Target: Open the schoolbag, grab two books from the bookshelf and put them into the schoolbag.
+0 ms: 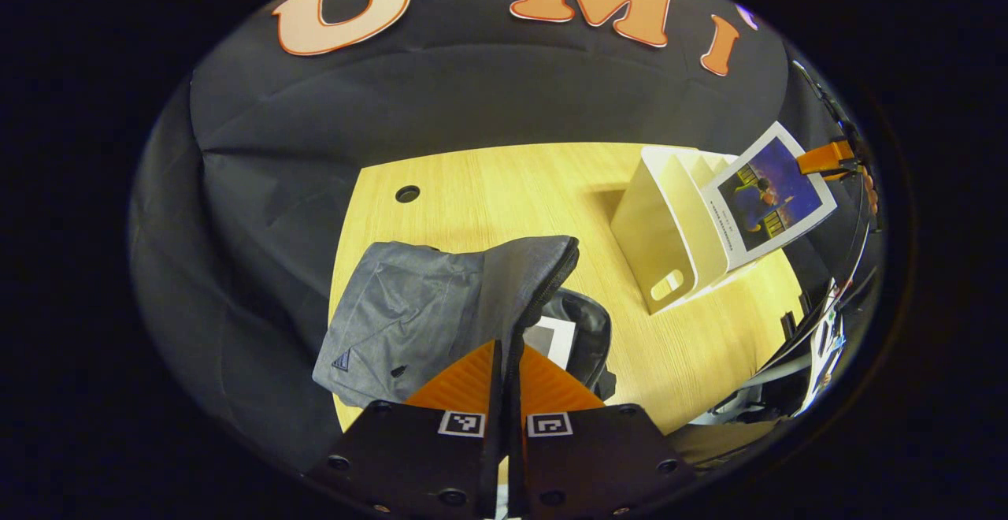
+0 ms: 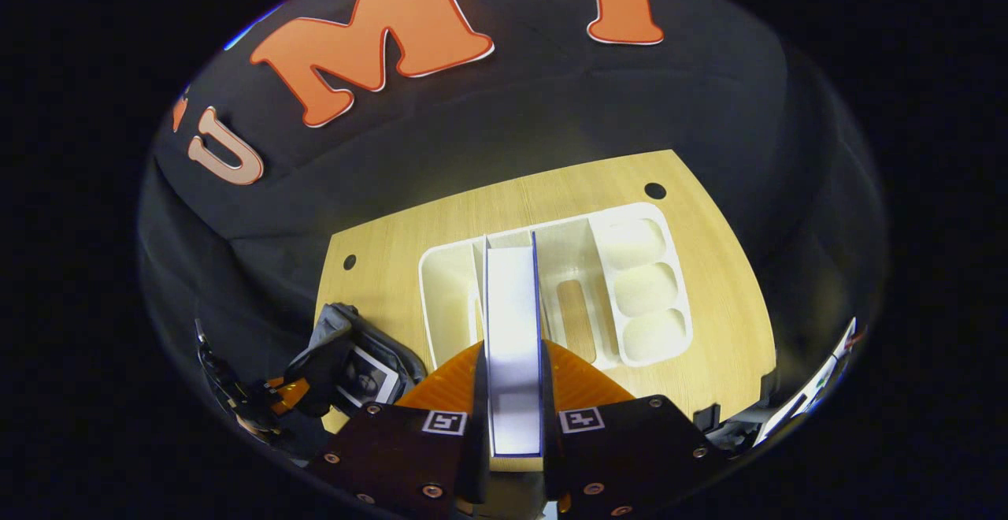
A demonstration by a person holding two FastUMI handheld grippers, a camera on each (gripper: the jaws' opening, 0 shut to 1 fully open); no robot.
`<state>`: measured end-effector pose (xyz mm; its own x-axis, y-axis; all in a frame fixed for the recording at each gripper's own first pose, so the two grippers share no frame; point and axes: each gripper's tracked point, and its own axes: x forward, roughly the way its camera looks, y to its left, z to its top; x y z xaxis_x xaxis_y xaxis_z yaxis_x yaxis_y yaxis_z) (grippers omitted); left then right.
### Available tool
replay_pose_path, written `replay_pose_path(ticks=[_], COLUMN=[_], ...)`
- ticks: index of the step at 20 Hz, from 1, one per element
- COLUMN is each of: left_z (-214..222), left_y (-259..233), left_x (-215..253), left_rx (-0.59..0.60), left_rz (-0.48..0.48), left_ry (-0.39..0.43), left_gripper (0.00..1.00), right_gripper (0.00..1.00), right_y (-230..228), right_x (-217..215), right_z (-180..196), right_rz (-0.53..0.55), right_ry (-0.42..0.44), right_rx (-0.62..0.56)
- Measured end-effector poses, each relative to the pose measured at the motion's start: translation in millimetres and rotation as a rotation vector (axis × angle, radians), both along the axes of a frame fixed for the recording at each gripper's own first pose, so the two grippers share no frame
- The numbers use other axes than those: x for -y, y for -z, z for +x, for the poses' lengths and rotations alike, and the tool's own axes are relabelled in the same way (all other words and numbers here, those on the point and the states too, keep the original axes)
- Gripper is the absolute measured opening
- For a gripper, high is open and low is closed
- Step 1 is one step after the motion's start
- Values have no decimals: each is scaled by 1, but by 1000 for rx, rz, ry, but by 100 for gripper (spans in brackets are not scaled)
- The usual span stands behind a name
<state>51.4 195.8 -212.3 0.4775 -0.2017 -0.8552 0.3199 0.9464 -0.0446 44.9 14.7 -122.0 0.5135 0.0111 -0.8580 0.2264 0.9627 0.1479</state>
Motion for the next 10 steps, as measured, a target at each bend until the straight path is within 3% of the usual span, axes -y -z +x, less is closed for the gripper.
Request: replay_pose_path(ticks=[10], left_z=[1], left_y=[1], left_x=[-2], left_rx=[-3], left_rz=[-34], left_ry=[127], left_gripper=[6], right_gripper=[28], right_y=[-6], right_x=[-23], right_z=[-65], right_rz=[54], right_ry=[118], right_rx=[37])
